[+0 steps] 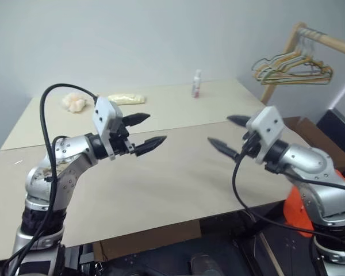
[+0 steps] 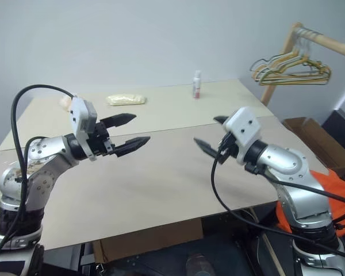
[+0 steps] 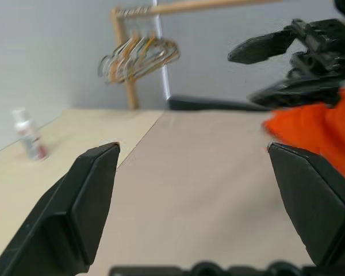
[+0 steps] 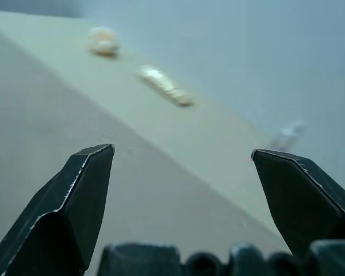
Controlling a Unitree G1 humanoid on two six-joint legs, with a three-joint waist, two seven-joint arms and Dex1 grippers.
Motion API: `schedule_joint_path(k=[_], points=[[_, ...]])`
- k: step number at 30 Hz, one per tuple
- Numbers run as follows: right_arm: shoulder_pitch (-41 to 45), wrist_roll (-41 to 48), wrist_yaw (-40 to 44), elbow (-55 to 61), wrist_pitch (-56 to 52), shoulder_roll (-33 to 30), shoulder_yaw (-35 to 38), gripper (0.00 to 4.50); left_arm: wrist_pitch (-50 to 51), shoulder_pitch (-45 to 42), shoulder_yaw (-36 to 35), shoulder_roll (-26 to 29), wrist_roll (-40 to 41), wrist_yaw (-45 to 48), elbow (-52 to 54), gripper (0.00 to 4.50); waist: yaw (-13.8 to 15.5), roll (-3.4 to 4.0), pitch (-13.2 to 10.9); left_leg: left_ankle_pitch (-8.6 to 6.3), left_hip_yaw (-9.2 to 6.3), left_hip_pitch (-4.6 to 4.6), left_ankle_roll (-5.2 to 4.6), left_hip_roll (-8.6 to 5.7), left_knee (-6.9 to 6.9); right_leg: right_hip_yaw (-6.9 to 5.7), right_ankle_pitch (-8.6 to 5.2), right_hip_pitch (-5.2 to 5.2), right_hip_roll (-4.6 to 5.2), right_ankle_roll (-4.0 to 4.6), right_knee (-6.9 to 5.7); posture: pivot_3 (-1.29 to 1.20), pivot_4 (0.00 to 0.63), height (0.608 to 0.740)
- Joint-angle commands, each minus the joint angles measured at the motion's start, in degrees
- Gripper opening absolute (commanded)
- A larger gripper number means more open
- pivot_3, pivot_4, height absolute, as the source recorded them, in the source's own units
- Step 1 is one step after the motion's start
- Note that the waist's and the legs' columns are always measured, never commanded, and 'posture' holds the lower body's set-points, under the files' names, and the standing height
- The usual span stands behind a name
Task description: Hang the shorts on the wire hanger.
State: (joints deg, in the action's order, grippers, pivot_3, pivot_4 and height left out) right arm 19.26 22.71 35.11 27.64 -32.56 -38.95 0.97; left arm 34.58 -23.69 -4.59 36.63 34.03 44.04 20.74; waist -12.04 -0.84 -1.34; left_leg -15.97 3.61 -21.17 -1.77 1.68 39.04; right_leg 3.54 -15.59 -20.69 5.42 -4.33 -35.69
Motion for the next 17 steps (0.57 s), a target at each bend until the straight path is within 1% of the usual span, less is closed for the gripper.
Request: schedule_joint_path(k=[1, 3, 8, 12, 17], points=[[1.8, 2.7, 2.5, 0.6, -0.5, -0.1, 1.5, 4.45, -1.5, 1.7, -1.9, 1.6, -0.7, -0.1, 3.8, 4.50, 1.8, -0.01, 0.0, 0.00, 0.04, -0.04, 0.00, 0.00, 0.00, 0.03, 0.01, -0.09, 0.01, 0.01, -0.03, -0.08, 0.000, 0.740], [2.5, 4.8, 4.1, -0.1, -1.4, 0.0, 2.1, 4.45, -1.2, 3.1, -2.5, 2.1, -0.4, -0.3, 4.9, 4.50, 3.5, -0.05, 0.0, 0.00, 0.06, -0.07, 0.01, 0.00, 0.00, 0.05, 0.01, -0.17, 0.00, 0.02, -0.07, -0.07, 0.000, 0.740], [3.0, 4.3, 6.6, -0.7, -0.2, -1.5, 1.6, 4.45, -1.2, 5.0, -3.3, 2.8, 0.5, 0.5, 6.2, 4.50, 7.1, -0.05, 0.0, 0.02, 0.24, -0.28, 0.03, 0.00, 0.01, 0.11, 0.05, -0.51, -0.05, 0.09, -0.14, -0.06, 0.000, 0.740], [2.8, 4.2, 7.3, -0.6, -0.3, -1.5, 1.6, 4.45, -1.1, 5.3, -3.6, 3.0, 0.7, 0.8, 6.3, 4.50, 8.5, -0.06, 0.0, 0.03, 0.31, -0.36, 0.04, -0.06, 0.01, 0.11, 0.06, -0.61, -0.13, 0.14, -0.14, -0.06, 0.000, 0.740], [2.0, 3.7, 7.7, -0.2, -0.1, -1.7, 1.5, 4.45, -1.0, 5.2, -3.7, 3.1, 1.2, 1.7, 5.9, 4.50, 9.1, -0.06, 0.0, 0.03, 0.36, -0.36, 0.05, -0.06, 0.01, 0.11, 0.05, -0.61, -0.14, 0.16, -0.14, -0.06, 0.000, 0.740]])
